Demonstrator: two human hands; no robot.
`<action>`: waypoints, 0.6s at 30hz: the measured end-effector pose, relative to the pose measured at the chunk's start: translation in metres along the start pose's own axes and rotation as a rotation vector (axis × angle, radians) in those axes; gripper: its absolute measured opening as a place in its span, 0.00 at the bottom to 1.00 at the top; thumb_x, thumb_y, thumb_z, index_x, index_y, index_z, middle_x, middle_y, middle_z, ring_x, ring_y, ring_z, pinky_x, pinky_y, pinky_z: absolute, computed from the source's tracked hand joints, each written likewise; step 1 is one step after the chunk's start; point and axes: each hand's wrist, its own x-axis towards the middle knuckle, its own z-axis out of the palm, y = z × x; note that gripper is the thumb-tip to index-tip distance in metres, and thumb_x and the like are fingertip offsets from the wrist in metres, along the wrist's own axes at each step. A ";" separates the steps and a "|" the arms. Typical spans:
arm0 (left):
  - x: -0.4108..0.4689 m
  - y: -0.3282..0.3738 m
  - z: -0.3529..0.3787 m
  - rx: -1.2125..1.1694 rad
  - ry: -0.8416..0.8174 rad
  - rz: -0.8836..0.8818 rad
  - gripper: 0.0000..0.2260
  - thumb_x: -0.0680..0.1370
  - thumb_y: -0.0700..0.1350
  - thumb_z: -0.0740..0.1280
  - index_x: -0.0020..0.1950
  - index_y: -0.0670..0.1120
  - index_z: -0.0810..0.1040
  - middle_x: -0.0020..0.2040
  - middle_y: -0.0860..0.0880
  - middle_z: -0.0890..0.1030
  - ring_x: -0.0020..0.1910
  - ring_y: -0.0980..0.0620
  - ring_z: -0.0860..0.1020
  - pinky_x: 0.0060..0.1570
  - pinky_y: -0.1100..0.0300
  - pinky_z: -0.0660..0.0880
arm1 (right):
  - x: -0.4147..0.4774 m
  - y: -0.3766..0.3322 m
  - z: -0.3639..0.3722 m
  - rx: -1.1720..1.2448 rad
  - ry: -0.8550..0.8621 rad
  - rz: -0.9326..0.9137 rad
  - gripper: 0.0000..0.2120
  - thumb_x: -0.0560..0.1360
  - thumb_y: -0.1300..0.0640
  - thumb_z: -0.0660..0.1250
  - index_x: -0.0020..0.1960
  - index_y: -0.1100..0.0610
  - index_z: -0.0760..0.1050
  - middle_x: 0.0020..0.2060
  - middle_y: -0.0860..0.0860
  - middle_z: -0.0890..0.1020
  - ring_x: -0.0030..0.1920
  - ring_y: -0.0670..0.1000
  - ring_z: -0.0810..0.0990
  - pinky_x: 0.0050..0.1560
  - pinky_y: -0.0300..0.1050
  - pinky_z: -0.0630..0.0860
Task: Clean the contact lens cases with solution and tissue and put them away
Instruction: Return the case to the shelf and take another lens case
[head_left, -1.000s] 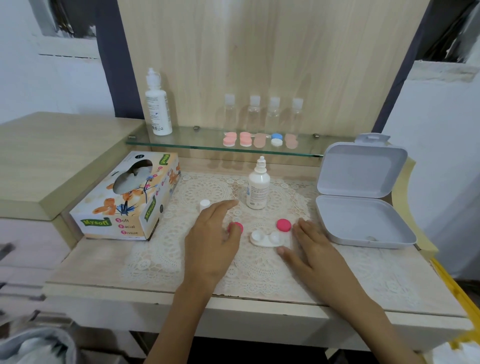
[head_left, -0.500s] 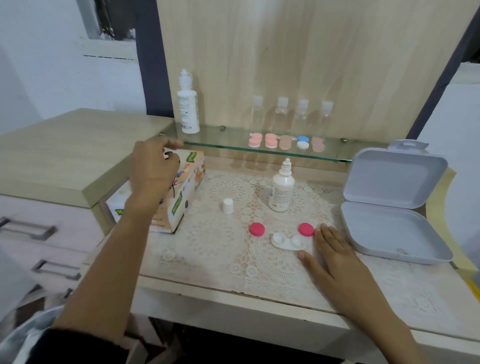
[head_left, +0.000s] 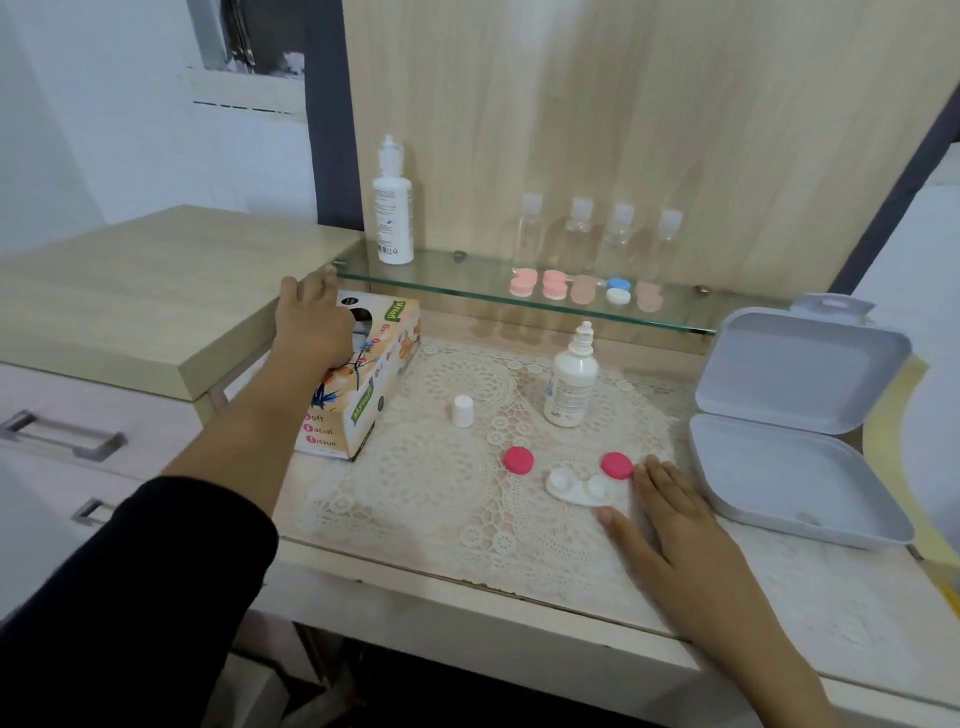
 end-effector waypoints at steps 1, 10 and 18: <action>0.000 0.001 0.001 0.016 0.018 0.005 0.12 0.79 0.48 0.58 0.57 0.50 0.79 0.76 0.42 0.51 0.72 0.43 0.55 0.68 0.49 0.53 | 0.000 0.000 0.000 -0.001 0.001 -0.002 0.36 0.77 0.37 0.50 0.78 0.56 0.50 0.77 0.50 0.51 0.77 0.46 0.46 0.71 0.36 0.42; -0.001 -0.006 -0.006 -0.250 0.205 -0.008 0.08 0.77 0.45 0.62 0.49 0.47 0.81 0.52 0.43 0.77 0.53 0.44 0.72 0.55 0.51 0.65 | -0.001 0.001 0.000 0.008 0.006 -0.002 0.36 0.77 0.37 0.50 0.77 0.57 0.52 0.77 0.51 0.53 0.77 0.47 0.48 0.72 0.38 0.44; -0.015 -0.014 -0.037 -0.915 0.536 -0.176 0.08 0.82 0.43 0.54 0.57 0.42 0.69 0.46 0.38 0.77 0.43 0.36 0.74 0.41 0.49 0.68 | -0.002 0.001 0.000 0.012 0.006 -0.005 0.36 0.77 0.37 0.51 0.77 0.57 0.52 0.77 0.50 0.53 0.77 0.46 0.48 0.73 0.38 0.43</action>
